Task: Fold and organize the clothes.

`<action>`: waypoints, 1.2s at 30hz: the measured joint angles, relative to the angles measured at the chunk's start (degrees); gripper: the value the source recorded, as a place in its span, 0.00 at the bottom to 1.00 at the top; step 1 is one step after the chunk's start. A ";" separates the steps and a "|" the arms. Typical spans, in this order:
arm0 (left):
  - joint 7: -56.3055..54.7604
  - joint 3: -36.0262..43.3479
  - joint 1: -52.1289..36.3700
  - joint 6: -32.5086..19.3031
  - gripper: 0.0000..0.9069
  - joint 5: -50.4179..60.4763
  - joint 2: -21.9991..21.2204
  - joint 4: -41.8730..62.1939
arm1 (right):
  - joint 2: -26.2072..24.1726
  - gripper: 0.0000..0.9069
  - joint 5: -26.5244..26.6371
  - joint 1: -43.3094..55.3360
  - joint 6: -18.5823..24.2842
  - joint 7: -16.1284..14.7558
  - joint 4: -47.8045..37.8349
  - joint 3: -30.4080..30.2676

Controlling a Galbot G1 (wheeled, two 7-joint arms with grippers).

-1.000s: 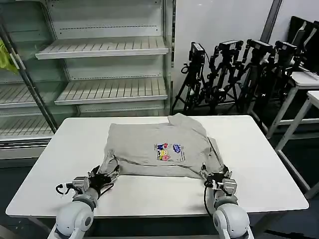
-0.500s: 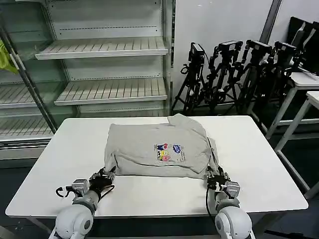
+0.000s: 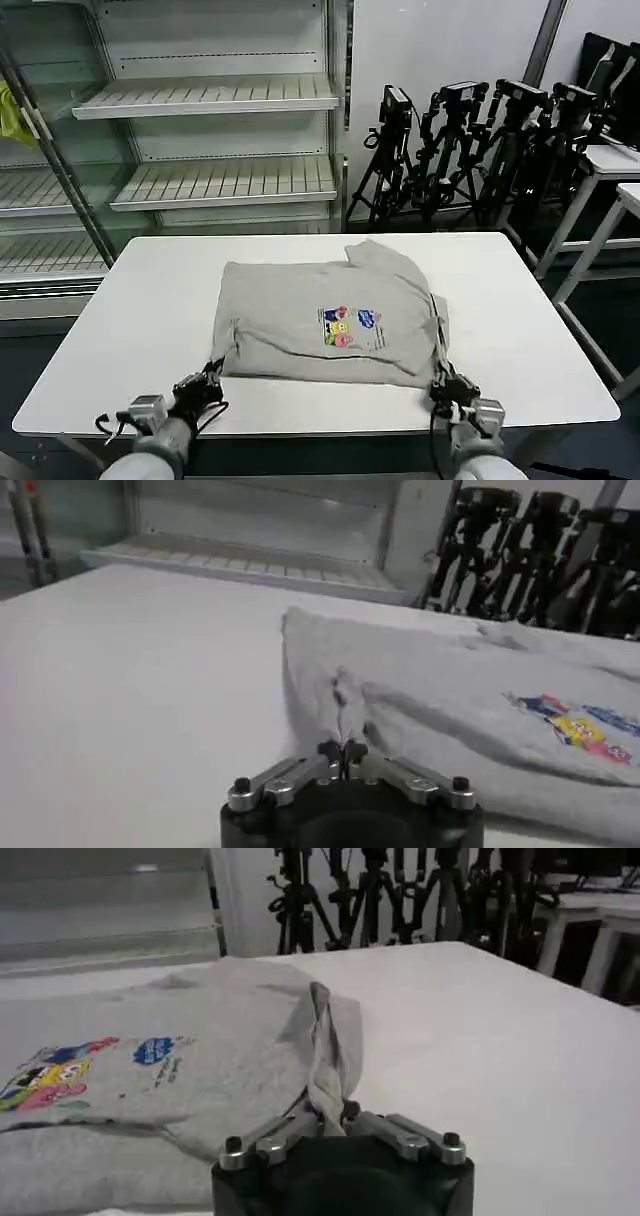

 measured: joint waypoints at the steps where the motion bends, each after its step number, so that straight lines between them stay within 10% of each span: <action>1: -0.30 -0.40 1.56 -0.15 0.26 0.08 -0.24 -1.23 | -0.41 0.60 -0.09 -1.33 0.01 -0.12 1.05 0.43; 2: -0.56 -0.69 2.87 -0.20 0.68 0.10 -0.33 -2.21 | -0.79 1.00 -0.16 -2.32 -0.01 -0.16 1.85 0.79; 3: -0.86 -0.98 4.17 -0.20 1.00 0.14 -0.44 -3.22 | -1.15 1.00 -0.24 -3.18 -0.06 -0.17 2.55 1.14; 21: -3.29 -7.92 10.85 1.16 1.00 -2.37 1.06 -11.95 | -4.40 1.00 -0.31 -4.52 3.79 -0.26 10.03 7.82; 36: -3.98 2.37 -12.04 3.32 1.00 -4.59 4.16 2.78 | -2.90 1.00 -1.48 22.28 -0.76 2.57 -9.45 -1.29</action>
